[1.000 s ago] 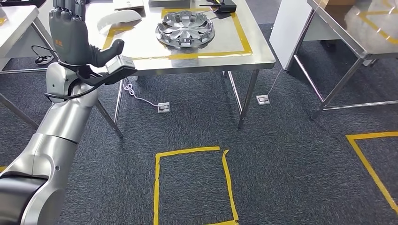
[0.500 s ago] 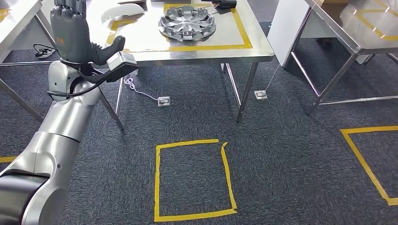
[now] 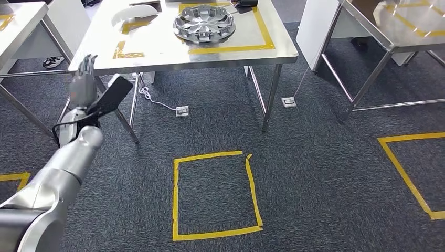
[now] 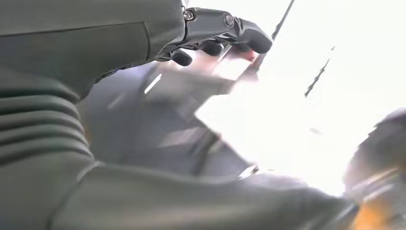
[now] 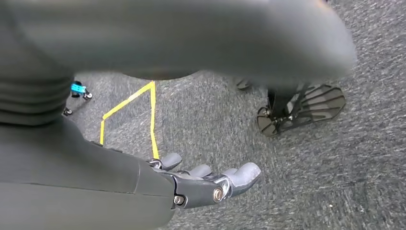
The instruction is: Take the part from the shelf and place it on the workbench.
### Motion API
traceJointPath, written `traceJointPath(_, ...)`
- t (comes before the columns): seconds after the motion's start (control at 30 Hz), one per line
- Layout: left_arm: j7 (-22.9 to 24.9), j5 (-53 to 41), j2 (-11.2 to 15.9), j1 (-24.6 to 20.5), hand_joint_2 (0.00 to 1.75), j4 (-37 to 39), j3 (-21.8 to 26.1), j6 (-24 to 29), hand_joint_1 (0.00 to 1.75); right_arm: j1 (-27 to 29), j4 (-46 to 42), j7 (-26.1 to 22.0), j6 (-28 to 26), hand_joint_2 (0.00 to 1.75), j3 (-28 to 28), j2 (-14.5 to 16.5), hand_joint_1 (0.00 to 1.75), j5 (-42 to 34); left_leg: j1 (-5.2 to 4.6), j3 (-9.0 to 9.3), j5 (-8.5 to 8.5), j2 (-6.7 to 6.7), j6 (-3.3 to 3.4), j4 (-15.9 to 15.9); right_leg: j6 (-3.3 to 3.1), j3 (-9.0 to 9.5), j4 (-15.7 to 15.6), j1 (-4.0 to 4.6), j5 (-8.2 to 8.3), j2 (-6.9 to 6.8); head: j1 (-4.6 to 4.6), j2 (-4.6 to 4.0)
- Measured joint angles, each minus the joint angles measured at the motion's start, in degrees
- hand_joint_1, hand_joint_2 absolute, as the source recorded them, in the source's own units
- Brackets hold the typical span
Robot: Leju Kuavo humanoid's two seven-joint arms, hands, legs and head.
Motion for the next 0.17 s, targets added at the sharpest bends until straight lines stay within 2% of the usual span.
traceJointPath(0.03,2.4,2.2,0.6,3.3,1.75,1.4,1.1,-2.3,0.0,0.1,0.0,0.3,0.1,1.75,0.0,0.0,0.0,0.2,-0.18,0.56,-0.4,0.05,0.38,-1.0,0.28,-0.02,0.0,-0.01,0.18,0.14,0.02,0.0)
traceJointPath(0.07,5.3,4.1,1.0,6.8,1.75,2.7,2.2,-4.6,0.0,0.2,0.0,0.7,0.2,1.75,0.0,-0.1,0.0,0.5,-0.28,0.58,-0.27,0.04,0.65,-1.2,0.24,0.0,0.0,-0.04,0.1,0.28,0.0,0.0)
traceJointPath(0.13,13.2,6.5,1.5,14.7,1.75,5.2,4.3,-8.9,0.0,0.5,0.0,2.1,0.2,1.75,0.0,-0.2,0.0,1.0,-0.33,0.72,-0.31,0.04,0.9,-1.5,-0.48,0.08,-0.1,-0.05,-0.03,0.5,-0.03,0.0)
traceJointPath(0.17,15.3,7.0,1.6,16.7,1.75,5.8,4.8,-10.0,0.0,0.5,0.0,2.5,0.1,1.75,0.0,-0.2,0.0,1.1,-0.34,0.77,-0.33,0.04,0.91,-1.5,-0.85,0.1,0.0,-0.02,-0.17,0.54,-0.05,0.0)
